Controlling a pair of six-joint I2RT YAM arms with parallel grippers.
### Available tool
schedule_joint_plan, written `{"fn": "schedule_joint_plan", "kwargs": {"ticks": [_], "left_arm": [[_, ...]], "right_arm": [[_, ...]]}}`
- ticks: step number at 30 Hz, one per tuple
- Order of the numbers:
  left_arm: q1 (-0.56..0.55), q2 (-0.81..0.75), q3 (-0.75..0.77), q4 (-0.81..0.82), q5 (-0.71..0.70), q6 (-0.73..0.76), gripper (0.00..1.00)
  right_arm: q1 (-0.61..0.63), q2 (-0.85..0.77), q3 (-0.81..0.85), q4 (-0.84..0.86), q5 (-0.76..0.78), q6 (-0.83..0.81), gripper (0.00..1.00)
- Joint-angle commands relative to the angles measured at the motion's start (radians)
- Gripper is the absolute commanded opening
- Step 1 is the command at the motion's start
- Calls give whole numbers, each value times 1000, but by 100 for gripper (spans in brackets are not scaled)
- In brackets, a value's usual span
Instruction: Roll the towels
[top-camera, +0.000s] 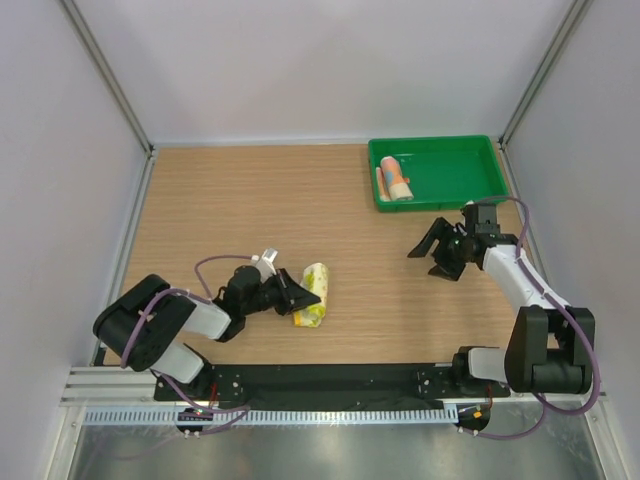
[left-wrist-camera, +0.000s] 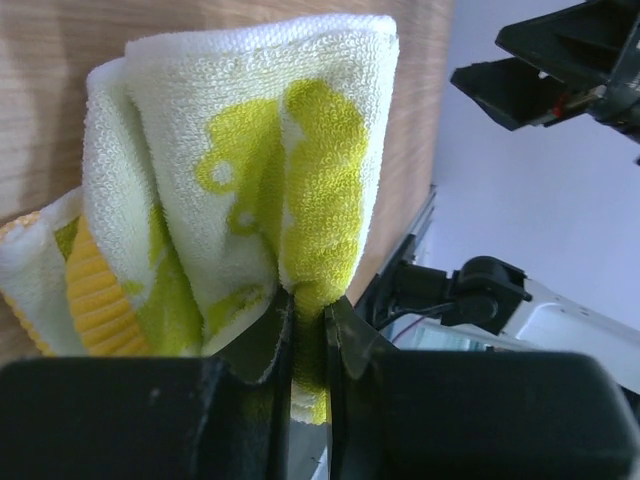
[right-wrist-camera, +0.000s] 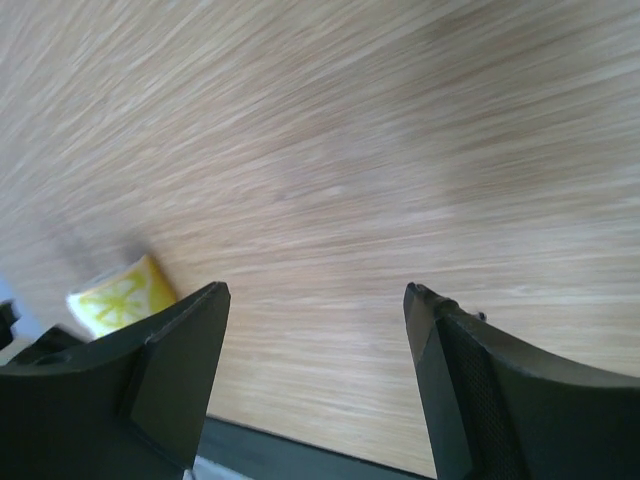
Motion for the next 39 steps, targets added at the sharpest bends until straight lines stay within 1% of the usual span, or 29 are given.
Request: {"fn": "schedule_joint_plan", "kwargs": {"ticks": [1,2,4,5,7,8,10,11,14,15,17,18,21,22,25,27,33,39], "left_arm": [[9,14,-56,268,37,-120,0],[11,11,-88,279,7,-129,0],[12,5,-111,267,-6,-137,0],[12,3,-128,259,-18,-137,0],[12,7,-148,233,-41,-143,0],[12,7,-169,230,-49,-141,0],[12,7,-184,196,-76,-144,0],[12,5,-201,193,-86,-144,0],[12,-7,-221,175,-122,-157,0],[12,-12,-224,161,-133,-164,0],[12,-33,-226,88,-149,-163,0],[14,-39,-224,62,-165,-161,0],[12,-75,-224,-15,-187,-163,0],[12,-84,-224,-43,-201,-164,0],[14,-139,-224,-135,-228,-163,0],[14,-188,-224,-231,-239,-157,0],[21,-289,-211,-386,-251,-117,0],[28,-294,-189,-433,-242,-81,0]], "right_arm": [[3,-48,-63,193,-271,46,78],[21,-58,-73,211,-288,55,78],[42,-77,-73,224,-278,51,78],[87,-80,-71,225,-276,48,78],[114,-79,-76,254,-287,60,78],[163,-77,-80,270,-286,67,78],[223,-63,-77,300,-258,81,78],[278,-56,-74,319,-246,89,78],[343,-28,-76,368,-226,130,78],[384,-19,-74,400,-224,141,78],[433,22,-56,428,-220,161,80],[484,39,-44,435,-209,160,81],[565,108,7,446,-168,153,83],[610,125,19,448,-160,152,83],[671,214,61,471,-140,149,84],[696,275,88,494,-135,144,85],[765,400,160,544,-155,123,86],[839,498,236,537,-157,83,86]]}}
